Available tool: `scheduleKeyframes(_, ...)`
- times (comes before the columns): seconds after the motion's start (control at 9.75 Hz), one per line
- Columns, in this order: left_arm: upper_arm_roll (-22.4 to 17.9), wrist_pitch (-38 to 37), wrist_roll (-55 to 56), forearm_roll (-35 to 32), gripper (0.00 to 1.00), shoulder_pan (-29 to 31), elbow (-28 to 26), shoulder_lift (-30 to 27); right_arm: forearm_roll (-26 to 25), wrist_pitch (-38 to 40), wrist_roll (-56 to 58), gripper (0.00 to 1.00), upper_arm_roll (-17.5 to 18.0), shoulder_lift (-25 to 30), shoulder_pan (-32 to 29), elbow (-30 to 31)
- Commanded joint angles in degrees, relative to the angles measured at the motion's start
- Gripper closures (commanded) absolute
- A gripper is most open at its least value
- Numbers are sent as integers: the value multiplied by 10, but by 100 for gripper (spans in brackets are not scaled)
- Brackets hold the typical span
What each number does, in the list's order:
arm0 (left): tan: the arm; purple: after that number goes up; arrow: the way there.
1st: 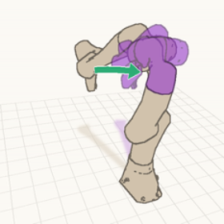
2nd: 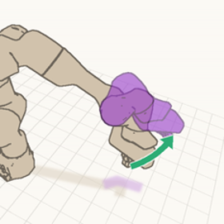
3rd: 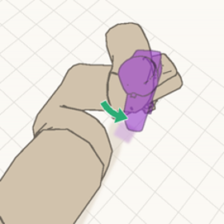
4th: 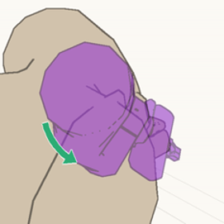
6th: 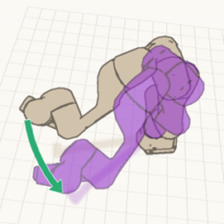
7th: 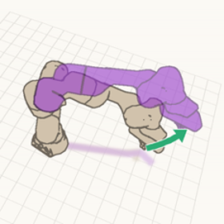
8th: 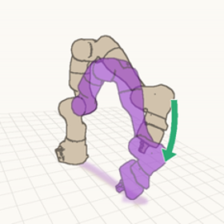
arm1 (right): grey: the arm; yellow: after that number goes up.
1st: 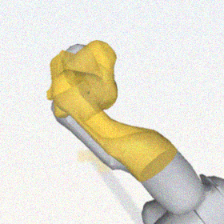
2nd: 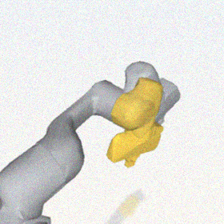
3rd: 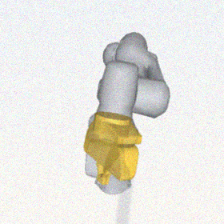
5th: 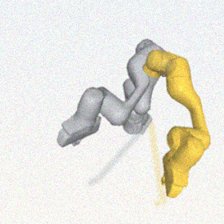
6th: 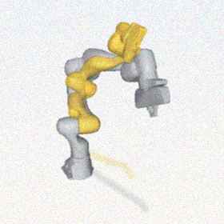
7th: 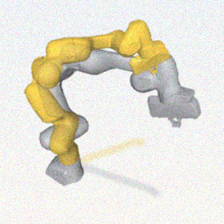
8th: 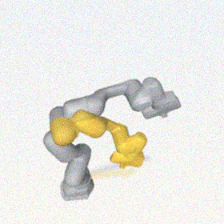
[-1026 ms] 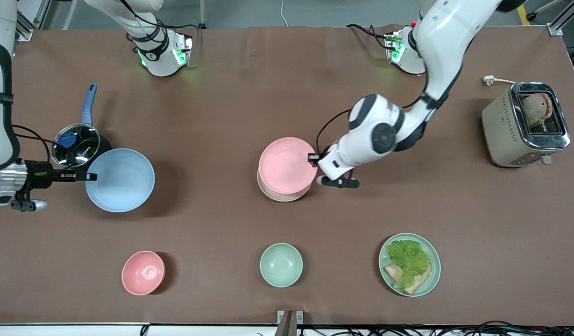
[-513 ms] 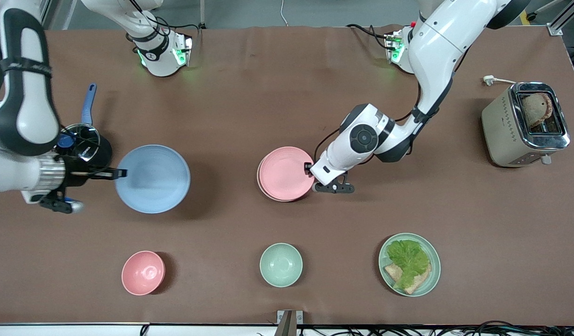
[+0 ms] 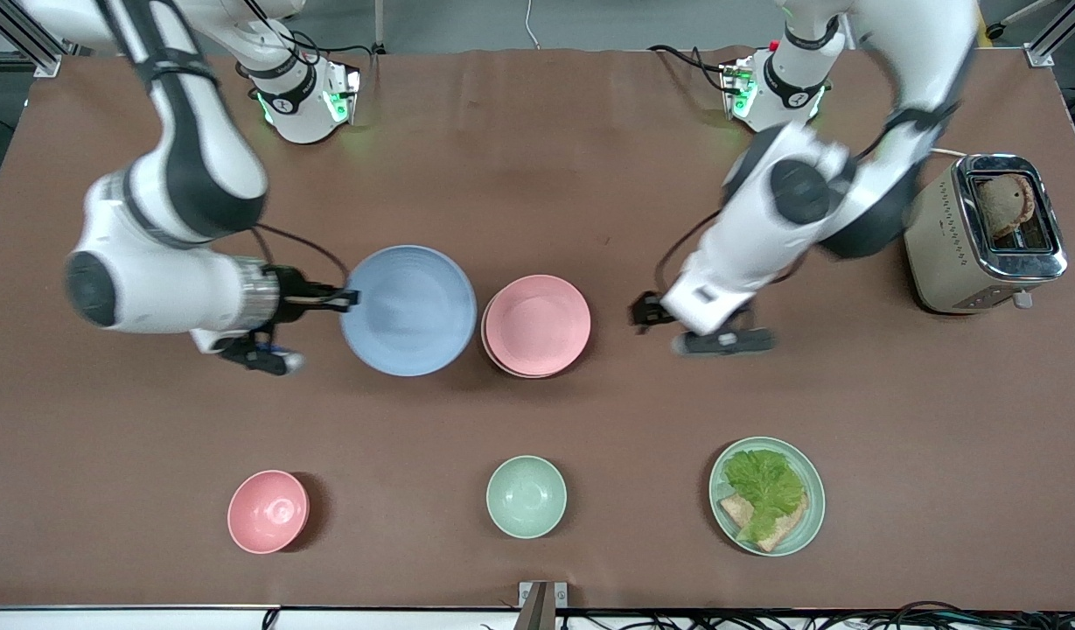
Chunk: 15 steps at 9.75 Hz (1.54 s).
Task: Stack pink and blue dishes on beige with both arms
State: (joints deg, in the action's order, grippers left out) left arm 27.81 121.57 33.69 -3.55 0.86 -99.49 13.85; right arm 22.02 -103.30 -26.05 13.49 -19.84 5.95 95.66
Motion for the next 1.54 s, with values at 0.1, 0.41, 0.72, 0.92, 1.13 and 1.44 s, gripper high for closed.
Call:
scheduleKeyframes(0.1,-90,-96,-118,-2,0,4,22,-75,-2,-181,-35,95,110,-11,0,86)
scheduleKeyframes(0.41,-164,-250,-209,29,0,-14,70,-148,-3,-344,-66,95,118,-71,58,125)
scheduleKeyframes(0.72,-225,-317,-234,56,0,-39,72,-196,-9,-395,-63,95,117,-98,70,132)
scheduleKeyframes(0.92,-226,-318,-230,51,0,-39,98,-186,-28,-409,-59,95,117,-109,69,141)
scheduleKeyframes(1.13,-226,-318,-220,50,0,-40,99,-182,-50,-432,-58,94,117,-115,64,166)
scheduleKeyframes(1.44,-246,-319,-225,57,0,-49,97,-181,-67,-416,-61,18,117,-111,46,166)
